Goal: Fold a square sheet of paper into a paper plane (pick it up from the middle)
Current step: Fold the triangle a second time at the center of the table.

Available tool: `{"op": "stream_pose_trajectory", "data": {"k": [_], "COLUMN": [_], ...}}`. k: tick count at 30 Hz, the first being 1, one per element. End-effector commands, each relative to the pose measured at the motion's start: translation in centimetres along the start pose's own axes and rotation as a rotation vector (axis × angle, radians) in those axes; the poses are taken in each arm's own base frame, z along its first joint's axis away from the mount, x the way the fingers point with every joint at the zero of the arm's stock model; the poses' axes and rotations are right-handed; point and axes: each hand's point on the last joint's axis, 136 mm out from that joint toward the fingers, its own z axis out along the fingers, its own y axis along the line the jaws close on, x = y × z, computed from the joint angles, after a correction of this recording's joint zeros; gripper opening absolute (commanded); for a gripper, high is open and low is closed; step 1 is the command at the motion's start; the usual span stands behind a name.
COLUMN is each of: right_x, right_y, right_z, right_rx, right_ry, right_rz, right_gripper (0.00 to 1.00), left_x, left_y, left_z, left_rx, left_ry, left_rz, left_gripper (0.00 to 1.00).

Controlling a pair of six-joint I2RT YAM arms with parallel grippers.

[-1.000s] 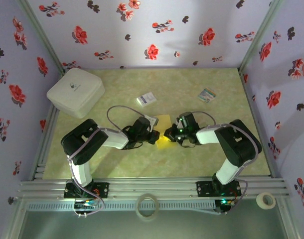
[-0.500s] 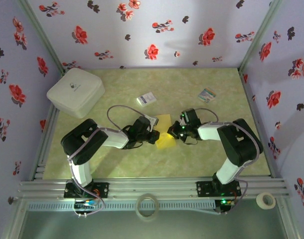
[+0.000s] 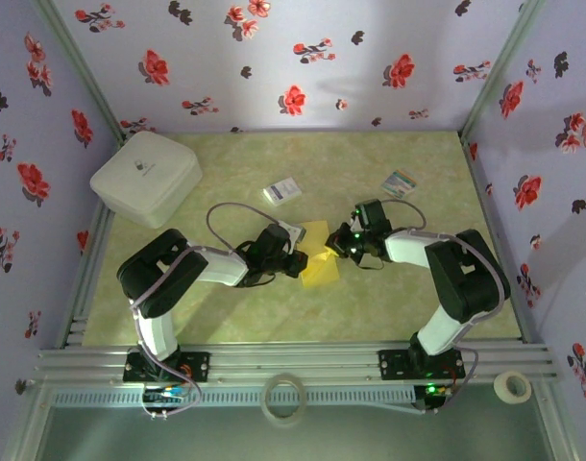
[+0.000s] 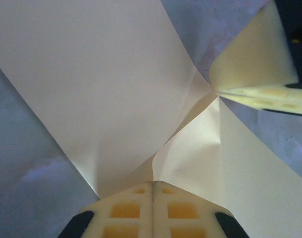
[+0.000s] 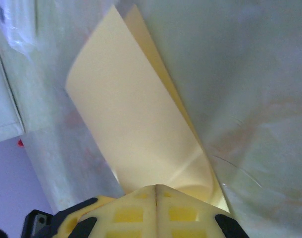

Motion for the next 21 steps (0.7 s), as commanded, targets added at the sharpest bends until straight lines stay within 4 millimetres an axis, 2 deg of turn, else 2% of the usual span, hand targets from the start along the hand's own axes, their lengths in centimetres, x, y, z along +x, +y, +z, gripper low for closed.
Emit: {"op": "stream_pose_trajectory", "data": {"k": [1,6,11,17,21], "right_x": [0.2,0.2,-0.8,-2.0,-1.6], "right_y": [-1.6,-4.4,-6.2,-3.2,-1.1], "right_z": [0.7,1.0,0.4,-1.2,-2.2], "right_rx": [0.034,0.116,0.15,0.053,0.004], "right_ry": [0.02,0.003,-0.043,-0.079,-0.062], "right_rz": [0.012,0.053,0.1,0.07,0.017], "right_gripper": [0.02,0.01,0.02,0.03,0.04], "left_x": [3.1,3.1,3.2,3.3,3.3], "left_y": [2.0,2.0,2.0,2.0,1.9], "left_z": [0.4,0.3,0.3,0.3,0.2], "left_rx": [-0.061,-0.059,-0.058,-0.057,-0.053], "left_ry": [0.113,0.113,0.115,0.119,0.121], "left_rz": [-0.008,-0.01,-0.008,-0.008,-0.005], "left_gripper": [0.0,0.0,0.0,0.0,0.0]}}
